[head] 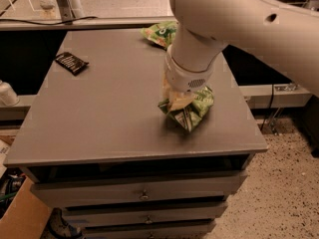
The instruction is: Pick green jalapeno chip bag
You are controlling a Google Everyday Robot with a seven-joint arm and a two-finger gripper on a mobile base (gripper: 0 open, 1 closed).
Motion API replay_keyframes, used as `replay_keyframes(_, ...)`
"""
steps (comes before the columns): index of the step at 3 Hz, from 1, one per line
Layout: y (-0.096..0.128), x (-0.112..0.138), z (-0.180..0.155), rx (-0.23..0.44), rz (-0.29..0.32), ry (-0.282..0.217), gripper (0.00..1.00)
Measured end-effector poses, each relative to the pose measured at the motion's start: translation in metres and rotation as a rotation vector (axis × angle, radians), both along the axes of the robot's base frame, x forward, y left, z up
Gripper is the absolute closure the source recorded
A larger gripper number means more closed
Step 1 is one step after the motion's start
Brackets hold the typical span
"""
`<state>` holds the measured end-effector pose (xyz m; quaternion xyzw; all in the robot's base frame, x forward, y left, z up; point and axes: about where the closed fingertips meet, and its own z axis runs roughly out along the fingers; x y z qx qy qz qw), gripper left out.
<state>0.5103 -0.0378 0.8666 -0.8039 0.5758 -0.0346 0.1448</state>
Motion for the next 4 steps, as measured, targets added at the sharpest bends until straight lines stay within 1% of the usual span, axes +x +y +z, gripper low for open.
replay_keyframes(1, 0.013, -0.005, 0.025, 0.025, 0.043, -0.037, 1.00)
replay_keyframes(2, 0.042, -0.016, 0.073, 0.087, 0.126, -0.088, 1.00)
replay_keyframes(3, 0.046, -0.018, 0.119, 0.241, 0.135, -0.091, 1.00)
replay_keyframes(4, 0.065, -0.032, 0.140, 0.338, 0.159, -0.068, 1.00)
